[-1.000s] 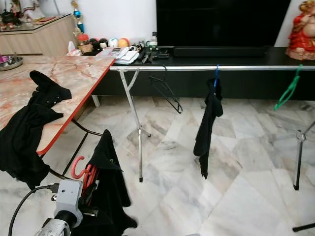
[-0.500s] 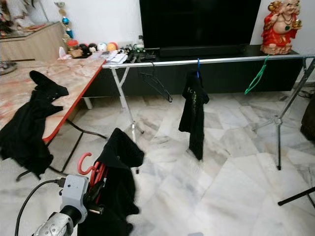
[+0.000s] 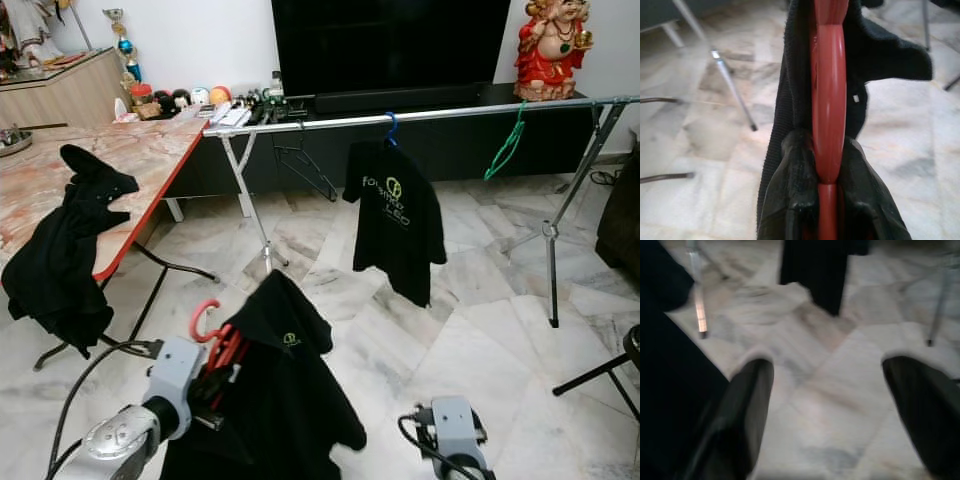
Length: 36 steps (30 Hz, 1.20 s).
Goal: Hang hanger
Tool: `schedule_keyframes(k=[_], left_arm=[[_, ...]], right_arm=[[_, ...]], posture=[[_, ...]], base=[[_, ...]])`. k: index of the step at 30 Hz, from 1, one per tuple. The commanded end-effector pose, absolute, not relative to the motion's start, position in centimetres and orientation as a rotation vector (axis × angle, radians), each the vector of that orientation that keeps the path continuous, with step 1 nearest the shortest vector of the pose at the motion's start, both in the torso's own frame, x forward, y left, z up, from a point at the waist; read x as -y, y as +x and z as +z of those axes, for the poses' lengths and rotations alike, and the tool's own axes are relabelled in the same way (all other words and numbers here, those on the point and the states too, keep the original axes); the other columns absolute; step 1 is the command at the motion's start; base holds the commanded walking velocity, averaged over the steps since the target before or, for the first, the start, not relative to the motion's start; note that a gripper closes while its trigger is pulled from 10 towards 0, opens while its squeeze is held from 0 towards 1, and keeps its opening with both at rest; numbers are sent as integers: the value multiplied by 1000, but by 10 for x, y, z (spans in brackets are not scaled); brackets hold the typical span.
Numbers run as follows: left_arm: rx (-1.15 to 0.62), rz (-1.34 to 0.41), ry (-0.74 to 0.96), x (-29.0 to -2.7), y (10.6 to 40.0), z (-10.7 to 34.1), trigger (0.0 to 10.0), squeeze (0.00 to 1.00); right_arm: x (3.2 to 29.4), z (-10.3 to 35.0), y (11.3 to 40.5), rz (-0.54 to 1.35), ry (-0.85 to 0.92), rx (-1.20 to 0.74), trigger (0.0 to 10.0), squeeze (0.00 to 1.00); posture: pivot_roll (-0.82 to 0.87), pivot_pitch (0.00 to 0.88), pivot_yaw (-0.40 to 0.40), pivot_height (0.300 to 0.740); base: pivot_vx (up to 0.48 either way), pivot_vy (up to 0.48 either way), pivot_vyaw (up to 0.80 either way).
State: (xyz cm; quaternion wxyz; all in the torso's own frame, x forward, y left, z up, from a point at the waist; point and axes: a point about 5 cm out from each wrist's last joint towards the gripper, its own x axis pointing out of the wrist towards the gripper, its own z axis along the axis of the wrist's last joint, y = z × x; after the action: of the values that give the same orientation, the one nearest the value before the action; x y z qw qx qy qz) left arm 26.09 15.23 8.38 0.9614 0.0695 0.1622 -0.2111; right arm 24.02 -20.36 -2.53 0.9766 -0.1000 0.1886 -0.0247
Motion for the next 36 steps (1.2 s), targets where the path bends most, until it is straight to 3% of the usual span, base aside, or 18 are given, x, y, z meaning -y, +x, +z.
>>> schedule_keyframes(k=[1,9,12,18,30,36], left_arm=[[-272,-471,191,-148,270,106,10000,0],[-266,-528,204,-139,279,122,10000,0],[-254,-566,227,-135,286,132,10000,0],[-228,-608,250,-129,296,146,10000,0],[-182,-752,263,-103,296,164,10000,0],[-174,-917,281,-90,282,167,10000,0]], right_arm=[[195,-12,248,-2,-173,-257,10000,0],[183,10,251,172,-124,-78,10000,0],[174,20,248,318,-168,-4,10000,0],[169,27,244,437,-194,34,10000,0],[161,30,245,531,-275,53,10000,0],[153,42,257,535,-270,104,10000,0]], posture=[[41,24,82,740],[43,40,78,740],[40,44,77,740],[28,52,76,740],[29,58,70,740],[33,65,66,740]], base=[[0,0,0],[0,0,0],[0,0,0],[0,0,0],[0,0,0],[0,0,0]])
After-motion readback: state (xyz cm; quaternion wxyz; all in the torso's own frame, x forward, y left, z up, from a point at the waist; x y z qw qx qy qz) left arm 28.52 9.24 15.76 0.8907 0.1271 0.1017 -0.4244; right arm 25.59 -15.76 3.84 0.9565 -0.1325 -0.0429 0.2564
